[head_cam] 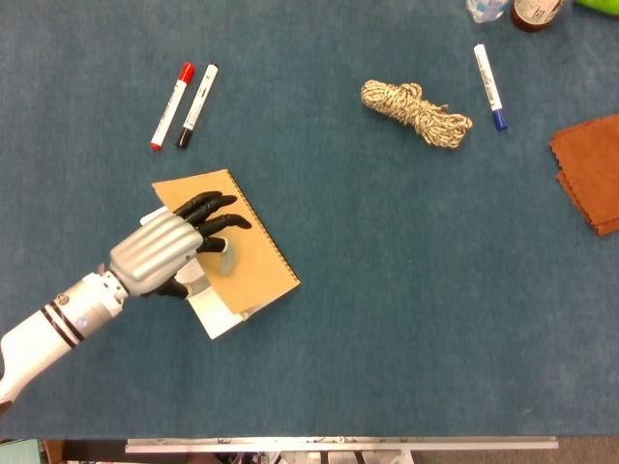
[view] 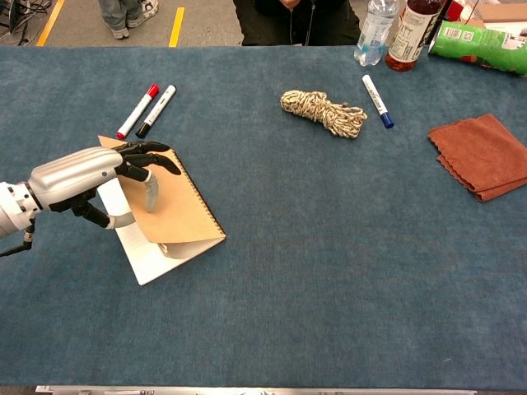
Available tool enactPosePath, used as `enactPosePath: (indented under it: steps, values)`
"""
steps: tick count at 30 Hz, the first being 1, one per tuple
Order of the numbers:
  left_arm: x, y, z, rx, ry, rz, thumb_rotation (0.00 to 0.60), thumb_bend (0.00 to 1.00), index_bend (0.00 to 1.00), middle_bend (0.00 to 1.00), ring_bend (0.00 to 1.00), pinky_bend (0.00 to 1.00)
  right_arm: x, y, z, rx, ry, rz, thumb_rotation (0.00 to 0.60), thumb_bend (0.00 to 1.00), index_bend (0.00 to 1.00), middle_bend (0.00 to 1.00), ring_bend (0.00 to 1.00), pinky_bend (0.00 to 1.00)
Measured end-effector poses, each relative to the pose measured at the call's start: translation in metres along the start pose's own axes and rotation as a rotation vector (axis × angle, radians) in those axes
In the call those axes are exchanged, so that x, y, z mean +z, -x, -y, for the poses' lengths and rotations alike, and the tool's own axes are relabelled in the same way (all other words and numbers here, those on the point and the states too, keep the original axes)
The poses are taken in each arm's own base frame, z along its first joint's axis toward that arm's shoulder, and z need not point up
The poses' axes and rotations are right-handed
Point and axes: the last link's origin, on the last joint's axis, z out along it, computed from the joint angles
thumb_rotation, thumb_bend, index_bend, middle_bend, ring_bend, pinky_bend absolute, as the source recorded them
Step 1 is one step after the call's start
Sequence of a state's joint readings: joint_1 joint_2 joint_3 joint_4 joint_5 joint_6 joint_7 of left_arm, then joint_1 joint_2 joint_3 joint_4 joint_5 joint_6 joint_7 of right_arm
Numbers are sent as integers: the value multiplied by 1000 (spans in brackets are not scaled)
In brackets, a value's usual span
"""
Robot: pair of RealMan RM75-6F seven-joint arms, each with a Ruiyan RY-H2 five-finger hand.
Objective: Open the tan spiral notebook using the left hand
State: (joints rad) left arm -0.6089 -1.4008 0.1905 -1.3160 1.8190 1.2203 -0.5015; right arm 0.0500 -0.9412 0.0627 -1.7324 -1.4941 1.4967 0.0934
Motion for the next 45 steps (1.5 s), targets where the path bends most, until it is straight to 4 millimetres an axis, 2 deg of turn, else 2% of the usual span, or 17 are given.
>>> enactPosePath:
  steps: [5, 11, 18, 21, 27, 37, 40, 45]
  values:
    - [9, -7, -9, -32, 3, 23, 600, 343, 491, 178, 0, 0, -2, -1, -4, 4, 7, -9, 600, 180, 225, 199, 151, 280]
    - [19, -5, -17, -41, -8, 62, 600, 344, 497, 174, 0, 0, -3, 0, -8, 11, 9, -16, 600, 179, 225, 199, 151, 280]
    - [29, -3, -23, -37, -25, 49, 600, 357, 617, 229, 25, 0, -4, -1, -11, 18, 3, -28, 600, 180, 225, 199, 151, 280]
    - [29, -5, -23, -30, -31, 22, 600, 374, 674, 269, 61, 0, -5, -2, -12, 21, 3, -34, 600, 179, 225, 199, 151, 280]
    - [26, -14, -25, -27, -40, -9, 600, 374, 710, 293, 81, 3, -6, -3, -12, 24, 0, -43, 600, 179, 225, 199, 151, 280]
    - [12, -47, -17, 61, -68, 22, 600, 374, 706, 293, 88, 12, -8, -3, -12, 20, 1, -46, 600, 180, 225, 199, 151, 280]
    - [7, -49, -20, 92, -61, 69, 600, 375, 705, 292, 88, 12, -9, -2, -12, 20, 2, -44, 600, 180, 225, 199, 151, 280]
    - [9, -46, -29, 175, -18, 139, 600, 374, 702, 292, 88, 12, -11, -2, -12, 20, 6, -45, 600, 179, 225, 199, 151, 280]
